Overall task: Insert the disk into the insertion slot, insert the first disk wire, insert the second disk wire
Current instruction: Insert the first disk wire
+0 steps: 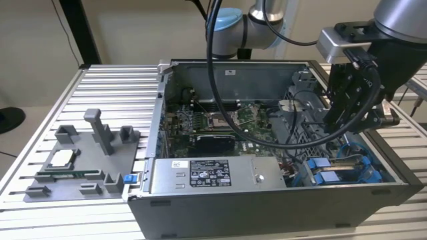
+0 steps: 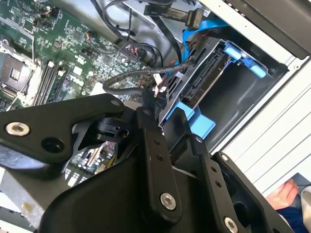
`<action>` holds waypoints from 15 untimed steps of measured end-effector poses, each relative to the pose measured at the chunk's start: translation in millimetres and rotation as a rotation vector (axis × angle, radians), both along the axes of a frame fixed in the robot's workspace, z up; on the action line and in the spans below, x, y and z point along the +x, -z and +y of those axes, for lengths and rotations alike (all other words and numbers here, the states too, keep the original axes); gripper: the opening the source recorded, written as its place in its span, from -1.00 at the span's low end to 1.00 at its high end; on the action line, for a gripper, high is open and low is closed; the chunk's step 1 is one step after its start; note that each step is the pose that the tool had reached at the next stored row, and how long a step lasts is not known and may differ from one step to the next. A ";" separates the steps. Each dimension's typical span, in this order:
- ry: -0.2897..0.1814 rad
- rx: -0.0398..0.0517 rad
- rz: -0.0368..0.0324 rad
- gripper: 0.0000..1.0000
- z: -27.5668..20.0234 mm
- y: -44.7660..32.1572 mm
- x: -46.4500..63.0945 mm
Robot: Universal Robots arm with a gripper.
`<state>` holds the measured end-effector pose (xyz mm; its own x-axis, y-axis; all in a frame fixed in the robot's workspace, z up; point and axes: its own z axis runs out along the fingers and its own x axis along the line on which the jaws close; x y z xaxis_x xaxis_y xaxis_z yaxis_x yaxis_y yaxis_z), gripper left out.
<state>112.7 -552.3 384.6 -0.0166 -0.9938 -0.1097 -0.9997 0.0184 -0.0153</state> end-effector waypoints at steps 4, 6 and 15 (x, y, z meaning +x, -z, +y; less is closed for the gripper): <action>0.000 0.0000 0.0000 -1.00 0.1 0.0 0.0; 0.000 0.0001 0.0000 -1.00 0.2 0.0 -0.1; 0.001 0.0000 0.0000 -1.00 0.6 0.0 -0.1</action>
<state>112.5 -551.7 384.6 -0.0171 -0.9938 -0.1097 -0.9997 0.0189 -0.0154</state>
